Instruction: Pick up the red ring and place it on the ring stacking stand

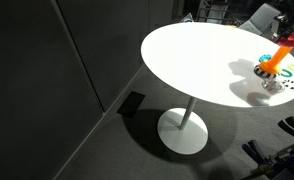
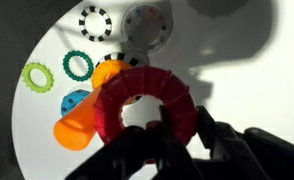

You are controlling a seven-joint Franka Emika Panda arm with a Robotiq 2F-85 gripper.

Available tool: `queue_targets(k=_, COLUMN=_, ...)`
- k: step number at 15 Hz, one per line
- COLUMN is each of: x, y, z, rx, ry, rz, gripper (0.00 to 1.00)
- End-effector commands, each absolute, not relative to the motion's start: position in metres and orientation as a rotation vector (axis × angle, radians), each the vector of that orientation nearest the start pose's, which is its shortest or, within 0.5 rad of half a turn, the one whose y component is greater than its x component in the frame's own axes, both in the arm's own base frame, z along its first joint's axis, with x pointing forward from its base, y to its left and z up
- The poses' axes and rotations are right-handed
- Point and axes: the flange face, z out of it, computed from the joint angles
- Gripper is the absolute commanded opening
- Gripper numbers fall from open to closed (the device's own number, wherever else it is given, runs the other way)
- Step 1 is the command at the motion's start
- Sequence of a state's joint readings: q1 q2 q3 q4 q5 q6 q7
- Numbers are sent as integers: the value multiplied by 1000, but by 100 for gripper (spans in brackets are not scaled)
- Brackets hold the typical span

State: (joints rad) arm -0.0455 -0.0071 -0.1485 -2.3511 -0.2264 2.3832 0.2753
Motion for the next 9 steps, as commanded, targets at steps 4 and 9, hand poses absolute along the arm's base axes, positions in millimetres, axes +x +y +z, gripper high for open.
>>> queue_targets(k=4, x=505, y=-124, z=378, rx=-3258, ry=627, rz=-114, gripper=11)
queue_targets(k=9, x=511, y=-145, z=378, rx=-3245, ry=714, rz=-110, gripper=11)
